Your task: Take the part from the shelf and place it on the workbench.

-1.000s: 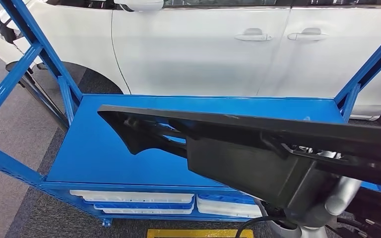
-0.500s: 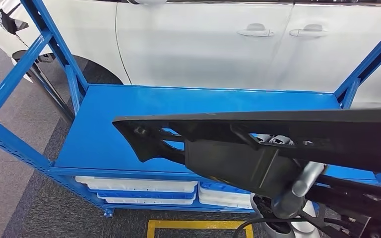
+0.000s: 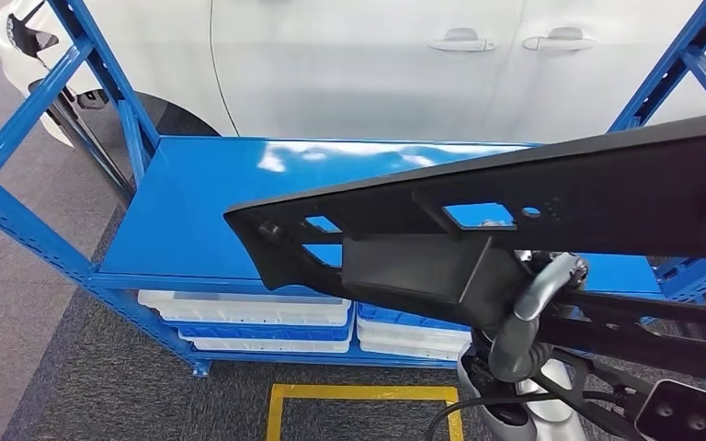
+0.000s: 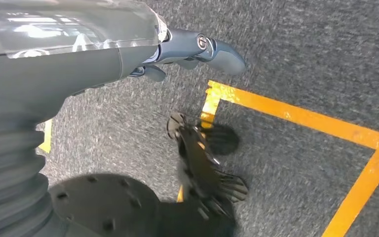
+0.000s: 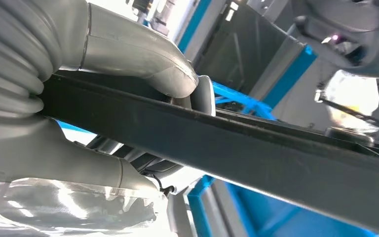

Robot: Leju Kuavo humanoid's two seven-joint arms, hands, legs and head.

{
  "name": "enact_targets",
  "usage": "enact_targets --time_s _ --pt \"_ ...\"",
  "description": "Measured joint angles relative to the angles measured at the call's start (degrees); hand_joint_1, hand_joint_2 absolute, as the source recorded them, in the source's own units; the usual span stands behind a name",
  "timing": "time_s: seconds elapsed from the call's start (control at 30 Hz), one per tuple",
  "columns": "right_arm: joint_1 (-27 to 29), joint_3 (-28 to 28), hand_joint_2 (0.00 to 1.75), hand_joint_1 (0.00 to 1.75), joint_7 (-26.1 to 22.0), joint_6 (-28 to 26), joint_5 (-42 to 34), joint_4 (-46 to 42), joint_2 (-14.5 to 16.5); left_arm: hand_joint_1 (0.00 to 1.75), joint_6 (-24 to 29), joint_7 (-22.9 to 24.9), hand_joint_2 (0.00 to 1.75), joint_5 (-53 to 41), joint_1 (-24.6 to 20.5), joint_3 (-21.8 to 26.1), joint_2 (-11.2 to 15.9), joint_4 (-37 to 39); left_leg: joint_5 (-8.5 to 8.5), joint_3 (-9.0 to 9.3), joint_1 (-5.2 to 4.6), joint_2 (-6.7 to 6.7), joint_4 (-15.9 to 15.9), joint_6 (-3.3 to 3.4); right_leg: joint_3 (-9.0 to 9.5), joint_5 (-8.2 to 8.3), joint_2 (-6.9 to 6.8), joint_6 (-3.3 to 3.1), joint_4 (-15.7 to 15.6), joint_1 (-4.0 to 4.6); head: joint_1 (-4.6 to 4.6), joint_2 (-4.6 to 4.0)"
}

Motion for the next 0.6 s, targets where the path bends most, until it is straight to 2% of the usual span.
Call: enact_targets --time_s 0.03,0.07,0.13,0.17,0.2,0.23,0.3,0.33,0.37,0.4,0.43,0.47,0.5,0.53,0.57,0.6 --pt "-0.1 -0.1 1.75 1.75 0.0 0.0 0.2 -0.8 0.1 0.0 -0.1 0.0 1.75 -0.3 -0.1 0.0 0.1 0.0 -0.17 2.39 -0.21 -0.02 -3.6 0.34 -0.24 0.44 -0.07 0.27 0.0 0.04 0.0 0.0" --pt "-0.1 -0.1 1.75 1.75 0.0 0.2 0.4 -1.7 0.2 0.0 -0.2 -0.1 1.75 -0.4 -0.1 0.0 0.1 0.0 -0.61 3.54 -0.42 -0.03 -5.6 0.6 -0.33 0.84 -0.13 0.58 0.0 0.0 0.0 0.0" --pt "0.1 -0.3 1.75 1.75 0.0 1.4 0.8 -2.8 0.5 0.0 -0.1 0.0 1.75 -0.8 -0.1 0.0 0.1 0.0 -0.02 3.44 -0.54 0.05 -6.4 1.1 -0.4 1.53 -0.17 1.25 -0.2 -0.12 0.0 0.0" --pt "0.3 -0.4 1.75 1.75 0.0 2.3 1.0 -3.1 0.6 0.0 -0.1 0.0 1.75 -0.9 -0.1 0.0 0.1 0.0 0.49 3.17 -0.43 0.17 -6.7 1.46 -0.7 1.05 -0.06 1.58 0.2 -0.19 0.0 0.0" --pt "0.4 -0.6 1.75 1.75 0.0 3.4 1.1 -3.4 0.7 0.0 -0.1 0.0 1.75 -1.0 -0.2 0.0 0.1 0.0 1.14 2.73 -0.28 0.31 -6.9 1.85 -1.28 -0.38 0.07 1.87 1.4 -0.25 0.0 0.0" --pt "0.6 -0.8 1.75 1.75 0.0 4.4 1.3 -3.6 0.8 0.0 -0.1 0.0 1.75 -1.0 -0.2 0.0 0.1 0.0 1.85 2.15 -0.1 0.45 -7.0 2.15 -2.22 -2.76 0.2 2.16 3.7 -0.37 0.0 0.0" --pt "0.8 -1.3 1.75 1.75 0.0 5.8 1.5 -3.8 1.0 0.0 0.0 0.0 1.75 -1.1 -0.2 0.0 0.1 0.0 3.08 0.6 -0.12 0.56 -7.0 2.38 -4.5 -8.22 0.3 2.65 11.1 -0.73 0.0 0.0" --pt "1.0 -1.6 1.75 1.75 0.0 6.3 1.6 -3.8 1.0 0.0 0.0 0.1 1.75 -1.2 -0.2 0.0 0.1 0.0 3.69 -0.27 -0.12 0.58 -6.9 2.31 -5.2 -9.7 0.31 2.89 14.5 -0.91 0.0 0.0" --pt "1.2 -1.9 1.75 1.75 0.0 6.8 1.7 -3.8 1.1 0.0 -0.1 0.2 1.75 -1.2 -0.2 0.0 0.1 0.0 4.28 -1.16 -0.11 0.6 -6.7 2.2 -5.12 -9.83 0.3 3.09 16.4 -1.08 0.0 0.0" --pt "1.3 -2.2 1.75 1.75 0.0 7.4 1.8 -3.8 1.2 0.0 -0.2 0.5 1.75 -1.2 -0.2 -0.1 0.1 0.0 4.83 -2.06 -0.07 0.61 -6.6 2.06 -4.01 -8.78 0.3 3.23 16.3 -1.23 0.0 0.0" --pt "1.3 -2.5 1.75 1.75 0.0 8.0 1.8 -3.8 1.3 0.0 -0.3 0.7 1.75 -1.3 -0.1 -0.1 0.1 0.0 5.33 -2.89 -0.02 0.62 -6.4 1.87 -1.83 -7.14 0.29 3.31 14.1 -1.37 0.0 0.0" --pt "1.4 -2.8 1.75 1.75 0.0 8.7 1.8 -3.8 1.4 0.0 -0.4 1.0 1.75 -1.3 -0.1 -0.2 0.1 0.0 5.76 -3.61 0.03 0.62 -6.1 1.62 1.24 -5.93 0.31 3.3 10.0 -1.48 0.0 0.0" --pt "1.4 -3.1 1.75 1.75 0.0 9.5 1.7 -3.8 1.6 0.0 -0.4 1.0 1.75 -1.2 -0.1 -0.2 0.1 0.0 6.15 -4.2 0.02 0.59 -5.8 1.32 4.41 -5.59 0.34 3.18 5.4 -1.43 0.0 0.0" --pt "1.5 -3.4 1.75 1.75 0.0 10.2 1.5 -3.7 1.7 0.0 -0.4 1.1 1.75 -1.2 -0.1 -0.2 0.1 0.0 6.56 -4.55 -0.01 0.58 -5.7 0.98 6.74 -5.72 0.41 2.93 1.8 -1.33 0.0 0.0" --pt "1.6 -3.7 1.75 1.75 0.0 11.0 1.2 -3.7 1.8 0.0 -0.4 1.0 1.75 -1.2 -0.1 -0.2 0.1 0.0 6.96 -4.73 -0.03 0.56 -5.7 0.62 8.12 -6.18 0.48 2.64 -0.5 -1.19 0.0 0.0" --pt "1.7 -3.9 1.75 1.75 0.0 11.6 0.9 -3.7 1.9 0.0 -0.4 1.0 1.75 -1.1 -0.1 -0.2 0.1 0.0 7.43 -4.82 -0.04 0.55 -5.8 0.26 8.4 -6.32 0.53 2.27 -1.3 -0.98 0.0 0.0"
